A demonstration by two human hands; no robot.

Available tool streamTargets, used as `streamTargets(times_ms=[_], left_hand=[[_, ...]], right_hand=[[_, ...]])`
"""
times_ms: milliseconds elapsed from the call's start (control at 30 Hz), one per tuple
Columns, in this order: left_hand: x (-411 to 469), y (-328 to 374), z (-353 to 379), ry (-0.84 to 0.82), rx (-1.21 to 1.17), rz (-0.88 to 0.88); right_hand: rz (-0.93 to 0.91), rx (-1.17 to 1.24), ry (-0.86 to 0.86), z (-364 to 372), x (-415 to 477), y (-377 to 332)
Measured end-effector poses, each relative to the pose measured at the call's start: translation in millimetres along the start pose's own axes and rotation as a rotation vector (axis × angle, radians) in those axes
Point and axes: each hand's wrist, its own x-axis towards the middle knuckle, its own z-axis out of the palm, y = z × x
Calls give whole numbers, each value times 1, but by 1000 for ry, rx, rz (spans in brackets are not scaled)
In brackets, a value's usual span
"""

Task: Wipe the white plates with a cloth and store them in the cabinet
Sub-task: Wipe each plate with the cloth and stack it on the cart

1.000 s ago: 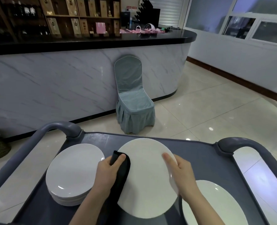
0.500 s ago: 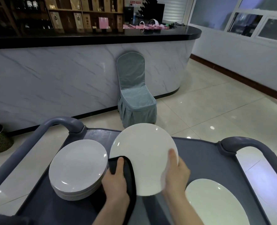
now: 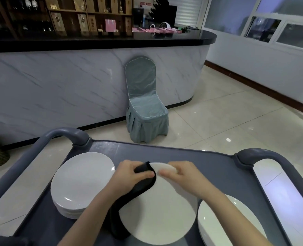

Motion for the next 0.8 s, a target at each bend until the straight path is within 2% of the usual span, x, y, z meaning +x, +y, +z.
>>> streamTargets(times_ms=[67,133,200,300,367,433,500,600,667,733,800], left_hand=[[0,5,4,-61,19,22],[-2,4,4,-12,-52,-10],[-5,-1,4,155,-115,-62],[-15,-10,12,439,-325,-262],[-22,-16,18,463,-378,-343],[-25,-20,18,403,-320,-291],[-21,-16,11,293,-202,-162],[-11,0,5,-3,-19,56],[-10,6,6,-111,51,98],[-13,3,4,16,-34,47],[-19,-5,10,326,-166,-96]], right_hand=[[-60,18,46,8,-2,0],[-50,86,128,9,-6,3],[59,243,252,9,-11,9],[308,638,446,18,-17,15],[359,644,474,22,-22,17],[298,541,428,22,-27,19],[224,427,343,18,-27,18],[57,197,136,20,-23,7],[-2,107,78,18,-20,1],[15,153,166,9,-19,1],[113,322,362,7,-20,0]])
